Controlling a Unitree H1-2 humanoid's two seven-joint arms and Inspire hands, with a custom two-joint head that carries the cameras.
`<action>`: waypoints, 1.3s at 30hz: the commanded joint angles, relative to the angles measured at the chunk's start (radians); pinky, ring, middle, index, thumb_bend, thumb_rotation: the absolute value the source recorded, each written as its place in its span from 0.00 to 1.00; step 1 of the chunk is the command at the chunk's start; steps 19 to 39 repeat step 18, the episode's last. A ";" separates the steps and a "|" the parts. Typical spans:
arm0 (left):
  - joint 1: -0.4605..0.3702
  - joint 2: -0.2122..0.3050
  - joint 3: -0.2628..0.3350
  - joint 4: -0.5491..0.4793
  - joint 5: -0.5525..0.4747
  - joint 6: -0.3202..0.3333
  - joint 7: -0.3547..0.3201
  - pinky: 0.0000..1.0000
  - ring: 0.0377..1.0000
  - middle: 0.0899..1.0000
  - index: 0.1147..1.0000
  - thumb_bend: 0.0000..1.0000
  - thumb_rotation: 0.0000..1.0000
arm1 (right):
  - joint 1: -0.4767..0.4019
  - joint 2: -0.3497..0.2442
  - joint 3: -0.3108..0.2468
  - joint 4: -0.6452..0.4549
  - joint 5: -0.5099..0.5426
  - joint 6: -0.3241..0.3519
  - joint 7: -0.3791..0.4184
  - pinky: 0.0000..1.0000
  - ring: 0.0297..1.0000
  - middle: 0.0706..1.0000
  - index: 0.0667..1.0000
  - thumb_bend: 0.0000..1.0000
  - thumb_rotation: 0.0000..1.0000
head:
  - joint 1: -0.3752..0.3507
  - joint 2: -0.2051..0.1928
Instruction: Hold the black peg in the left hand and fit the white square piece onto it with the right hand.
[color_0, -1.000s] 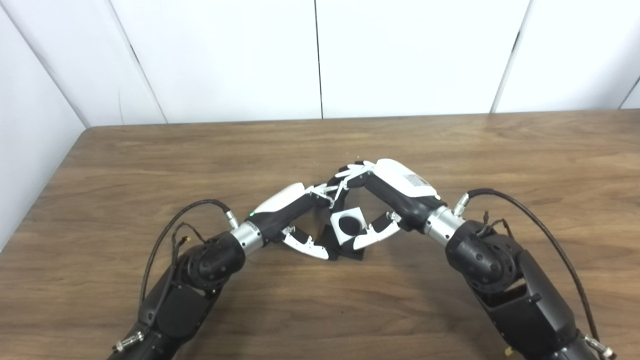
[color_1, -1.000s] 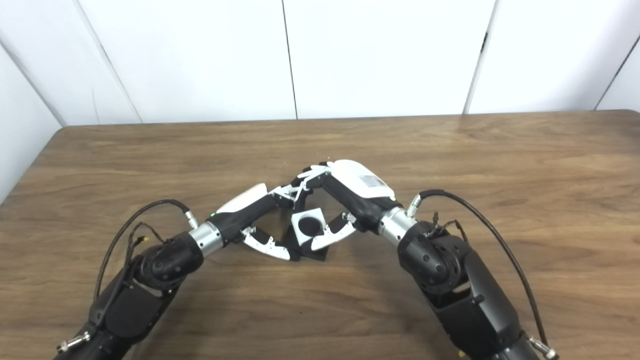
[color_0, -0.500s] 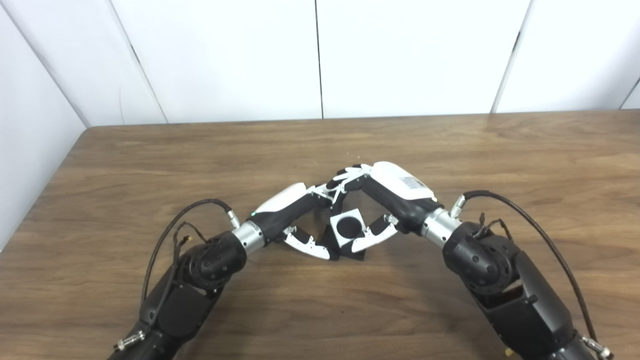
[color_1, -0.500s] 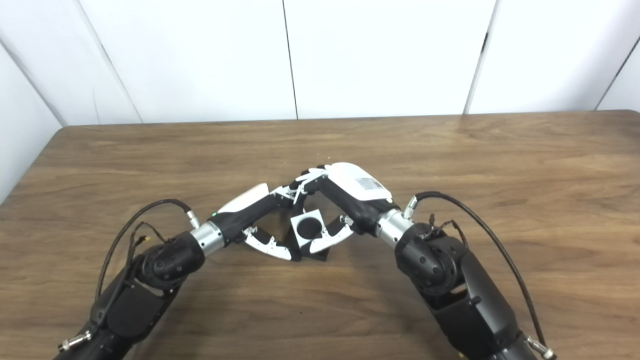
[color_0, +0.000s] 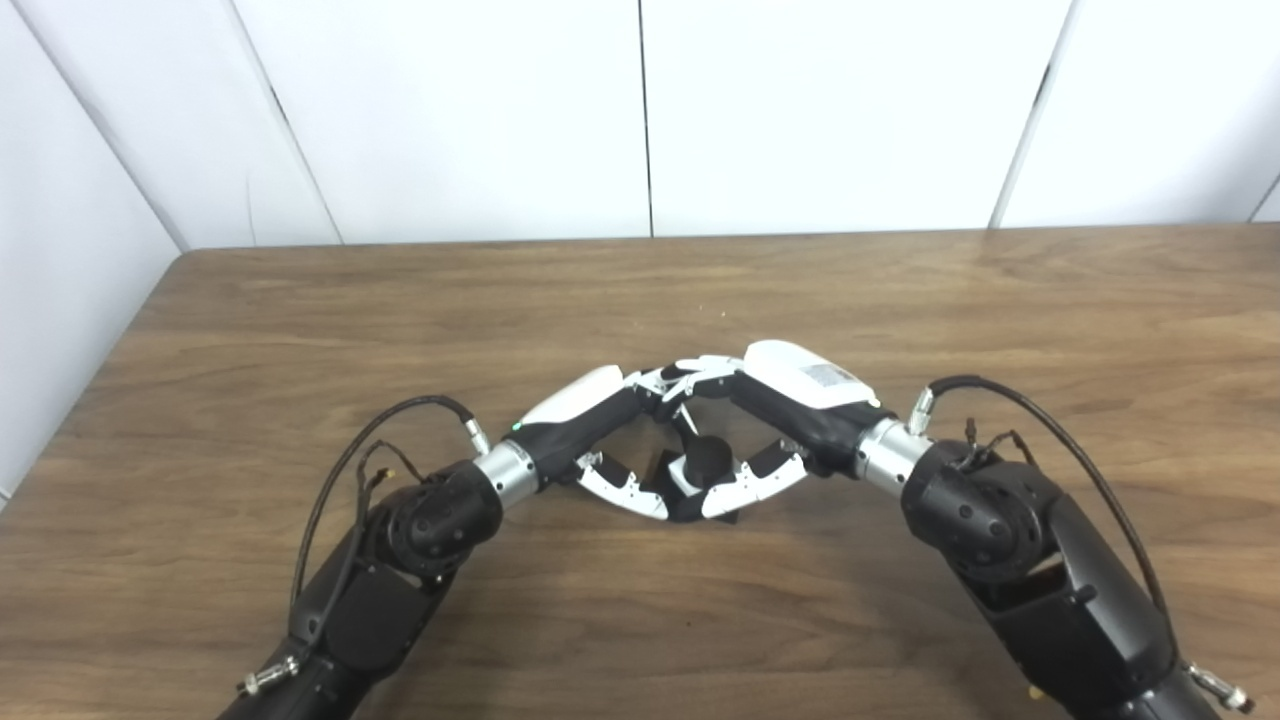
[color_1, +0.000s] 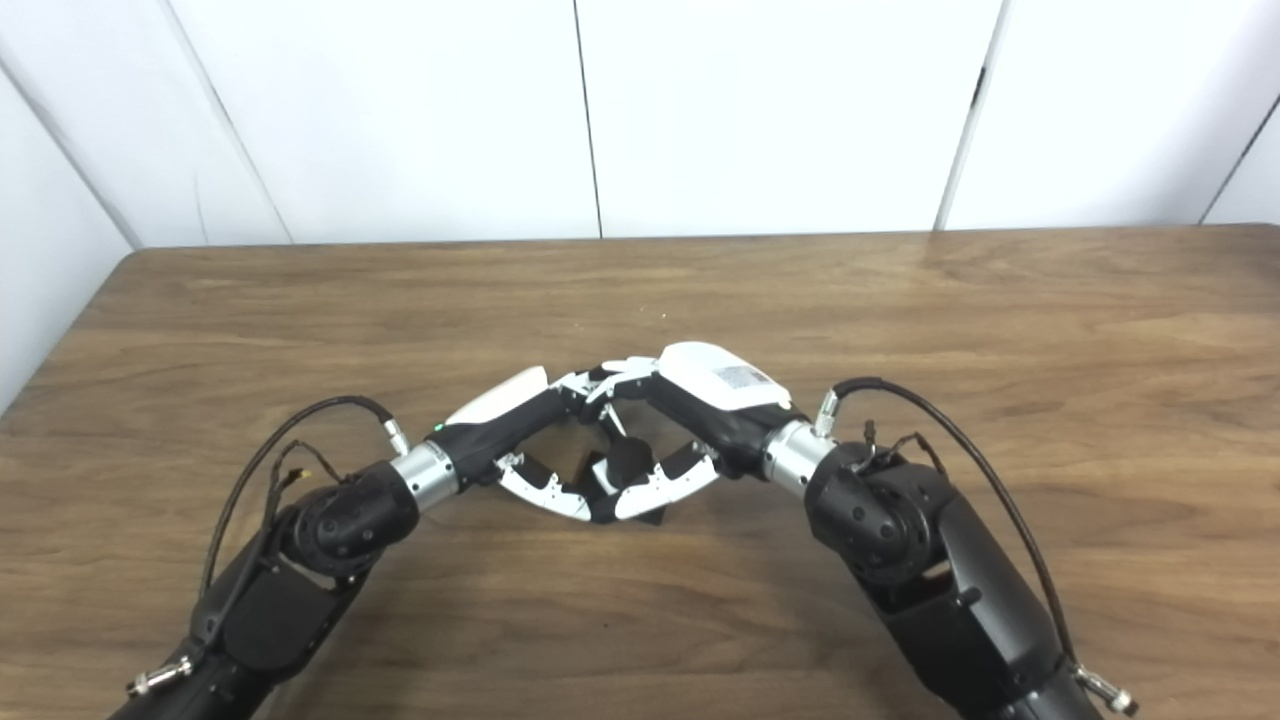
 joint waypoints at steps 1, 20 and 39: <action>0.005 -0.002 -0.032 0.022 0.027 0.032 -0.050 1.00 1.00 0.95 0.43 0.51 0.09 | -0.040 0.002 -0.013 -0.029 0.003 -0.006 -0.008 0.89 0.93 0.91 0.73 0.75 0.51 | 0.003 0.001; 0.000 0.006 -0.028 0.030 0.029 0.021 -0.045 1.00 1.00 0.95 0.43 0.51 0.09 | -0.052 -0.006 -0.035 -0.020 0.011 -0.010 -0.011 0.91 0.94 0.92 0.80 0.79 0.51 | -0.002 -0.007; 0.000 0.006 -0.028 0.030 0.029 0.021 -0.045 1.00 1.00 0.95 0.43 0.51 0.09 | -0.052 -0.006 -0.035 -0.020 0.011 -0.010 -0.011 0.91 0.94 0.92 0.80 0.79 0.51 | -0.002 -0.007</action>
